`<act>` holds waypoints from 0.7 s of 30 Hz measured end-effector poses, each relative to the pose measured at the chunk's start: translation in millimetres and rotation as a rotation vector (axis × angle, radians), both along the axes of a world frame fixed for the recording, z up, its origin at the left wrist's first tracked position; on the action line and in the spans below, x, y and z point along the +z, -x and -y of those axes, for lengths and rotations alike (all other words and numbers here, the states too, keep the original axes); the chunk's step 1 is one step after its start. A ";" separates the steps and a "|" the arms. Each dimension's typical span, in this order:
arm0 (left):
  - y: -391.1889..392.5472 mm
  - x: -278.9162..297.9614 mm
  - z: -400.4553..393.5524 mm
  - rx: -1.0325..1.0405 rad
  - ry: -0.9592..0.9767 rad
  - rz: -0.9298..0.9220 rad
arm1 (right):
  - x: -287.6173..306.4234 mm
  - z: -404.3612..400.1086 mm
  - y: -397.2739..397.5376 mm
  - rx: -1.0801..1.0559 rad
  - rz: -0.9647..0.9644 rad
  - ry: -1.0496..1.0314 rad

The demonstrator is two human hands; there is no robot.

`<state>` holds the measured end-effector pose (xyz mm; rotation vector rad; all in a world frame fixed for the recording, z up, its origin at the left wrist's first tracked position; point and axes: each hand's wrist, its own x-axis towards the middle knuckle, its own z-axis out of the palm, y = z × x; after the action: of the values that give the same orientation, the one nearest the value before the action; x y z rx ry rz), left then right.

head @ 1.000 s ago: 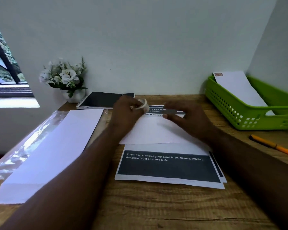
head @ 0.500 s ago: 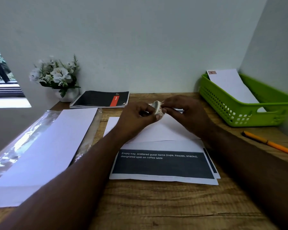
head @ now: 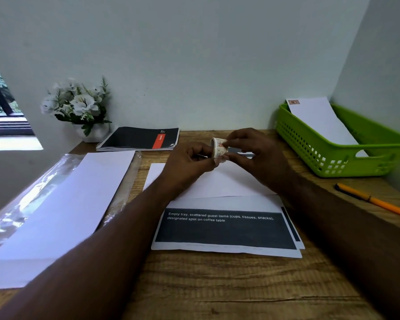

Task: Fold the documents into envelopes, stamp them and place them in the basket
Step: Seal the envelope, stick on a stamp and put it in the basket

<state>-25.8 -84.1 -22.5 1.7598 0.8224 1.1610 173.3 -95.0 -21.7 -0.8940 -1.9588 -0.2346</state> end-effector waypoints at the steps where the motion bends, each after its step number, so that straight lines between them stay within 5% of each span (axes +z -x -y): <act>1: -0.1 0.1 0.3 0.002 0.008 -0.003 | -1.1 -0.3 0.2 0.004 -0.027 0.012; 11: -1.5 -1.4 -0.9 0.063 -0.112 -0.086 | -2.5 -2.3 8.4 0.077 -0.431 0.272; 21: -3.7 -3.1 -0.7 0.117 -0.127 -0.077 | -3.4 -3.8 12.8 0.003 -0.433 0.275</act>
<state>-22.1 -83.3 -25.6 1.8916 0.9251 1.2523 160.4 -91.2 -25.1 -1.0203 -1.6065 0.2228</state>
